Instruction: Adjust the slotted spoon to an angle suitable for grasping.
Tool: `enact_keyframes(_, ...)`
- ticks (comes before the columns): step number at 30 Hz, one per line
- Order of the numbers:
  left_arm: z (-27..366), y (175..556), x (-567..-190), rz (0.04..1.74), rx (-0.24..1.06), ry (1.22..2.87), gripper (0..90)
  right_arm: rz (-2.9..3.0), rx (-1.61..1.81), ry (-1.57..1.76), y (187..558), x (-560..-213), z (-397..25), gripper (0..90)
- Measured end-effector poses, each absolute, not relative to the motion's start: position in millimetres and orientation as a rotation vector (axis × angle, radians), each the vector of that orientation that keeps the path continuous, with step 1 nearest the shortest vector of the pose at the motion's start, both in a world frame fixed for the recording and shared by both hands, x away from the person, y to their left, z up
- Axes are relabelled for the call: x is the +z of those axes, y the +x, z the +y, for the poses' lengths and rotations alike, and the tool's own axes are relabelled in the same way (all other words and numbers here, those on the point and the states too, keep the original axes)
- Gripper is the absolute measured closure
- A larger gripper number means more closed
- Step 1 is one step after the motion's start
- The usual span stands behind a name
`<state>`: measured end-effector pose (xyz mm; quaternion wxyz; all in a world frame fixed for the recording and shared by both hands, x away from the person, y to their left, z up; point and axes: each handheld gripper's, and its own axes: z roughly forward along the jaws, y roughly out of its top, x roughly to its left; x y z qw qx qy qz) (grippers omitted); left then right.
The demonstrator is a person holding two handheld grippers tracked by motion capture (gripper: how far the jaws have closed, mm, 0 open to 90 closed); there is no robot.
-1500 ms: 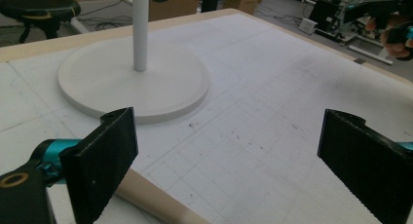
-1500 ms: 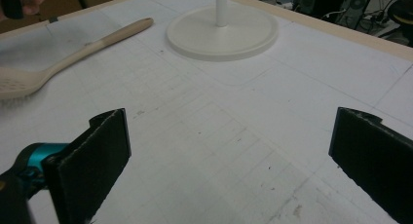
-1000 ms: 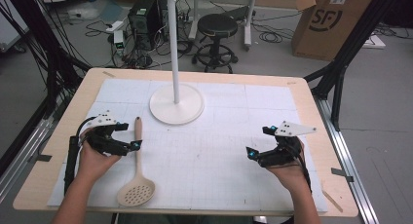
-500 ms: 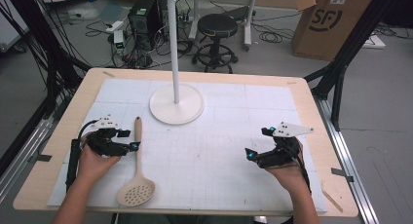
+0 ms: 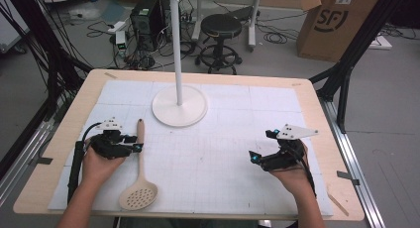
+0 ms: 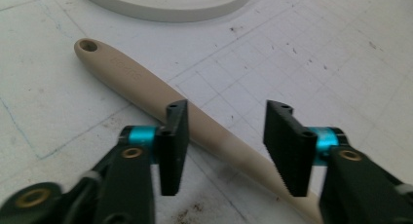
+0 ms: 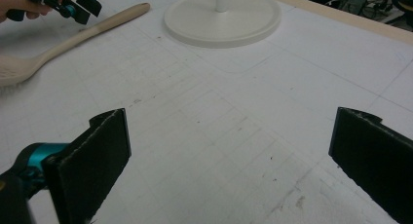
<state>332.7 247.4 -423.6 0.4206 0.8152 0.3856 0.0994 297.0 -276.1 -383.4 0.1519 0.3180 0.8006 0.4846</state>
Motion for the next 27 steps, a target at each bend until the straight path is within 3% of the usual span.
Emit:
enact_keyframes(3,245,334,-425,1.008,0.26,2.042,39.0,2.303,1.386,0.913,297,-384,-276,0.3)
enact_keyframes(8,231,337,-436,1.05,0.277,2.116,32.8,2.307,1.377,0.912,297,-384,-275,0.3)
enact_keyframes(11,228,335,-436,1.036,0.324,2.139,35.6,2.311,1.367,0.906,297,-384,-274,0.3)
enact_keyframes(19,224,334,-440,1.06,0.361,2.155,32.7,2.312,1.364,0.911,297,-385,-274,0.3)
enact_keyframes(27,225,335,-438,1.055,0.348,2.161,35.5,2.314,1.362,0.905,296,-385,-273,0.3)
